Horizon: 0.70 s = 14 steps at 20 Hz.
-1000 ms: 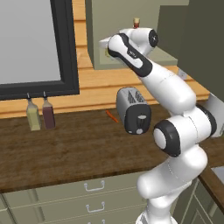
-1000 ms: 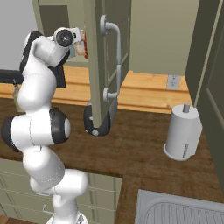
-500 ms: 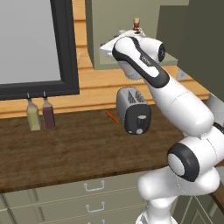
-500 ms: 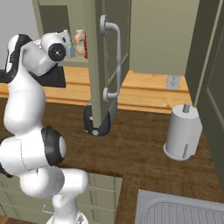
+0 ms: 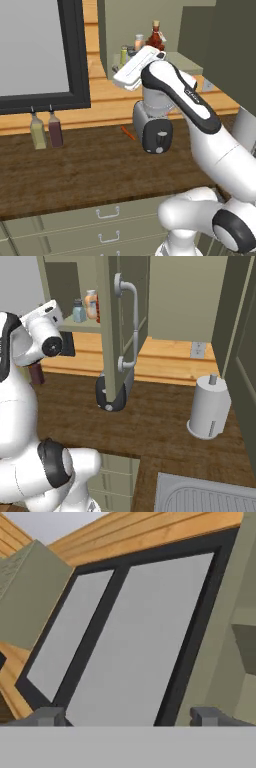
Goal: Put the shaker and condiment bottle from the counter next to their counterparts in the cabinet.
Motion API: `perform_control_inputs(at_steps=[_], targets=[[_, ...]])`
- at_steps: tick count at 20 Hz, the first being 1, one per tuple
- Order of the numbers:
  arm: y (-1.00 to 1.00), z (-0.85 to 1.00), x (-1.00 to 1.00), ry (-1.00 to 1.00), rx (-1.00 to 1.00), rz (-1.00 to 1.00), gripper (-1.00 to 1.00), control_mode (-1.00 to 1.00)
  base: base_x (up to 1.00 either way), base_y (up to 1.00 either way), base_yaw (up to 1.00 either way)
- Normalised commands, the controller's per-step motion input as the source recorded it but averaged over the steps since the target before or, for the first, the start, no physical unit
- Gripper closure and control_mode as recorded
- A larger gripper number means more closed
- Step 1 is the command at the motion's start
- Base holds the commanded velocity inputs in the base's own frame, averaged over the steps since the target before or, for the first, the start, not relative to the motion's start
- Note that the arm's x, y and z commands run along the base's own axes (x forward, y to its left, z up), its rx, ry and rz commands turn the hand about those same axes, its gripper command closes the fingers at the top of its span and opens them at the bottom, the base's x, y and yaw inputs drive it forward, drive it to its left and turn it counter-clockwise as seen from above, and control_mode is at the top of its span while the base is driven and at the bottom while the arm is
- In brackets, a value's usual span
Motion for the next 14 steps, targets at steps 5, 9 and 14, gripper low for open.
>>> perform_control_inputs(at_steps=[5,9,14], targets=[[0.98,-0.55,-0.84,-0.06,-0.03,0.07,-1.00,-1.00,0.00,0.00,0.00],[0.86,-0.41,-0.91,-0.12,-0.09,0.03,-1.00,-1.00,0.00,0.00,0.00],[0.53,-0.20,-0.93,-0.21,-0.02,0.00,-1.00,-1.00,0.00,0.00,0.00]])
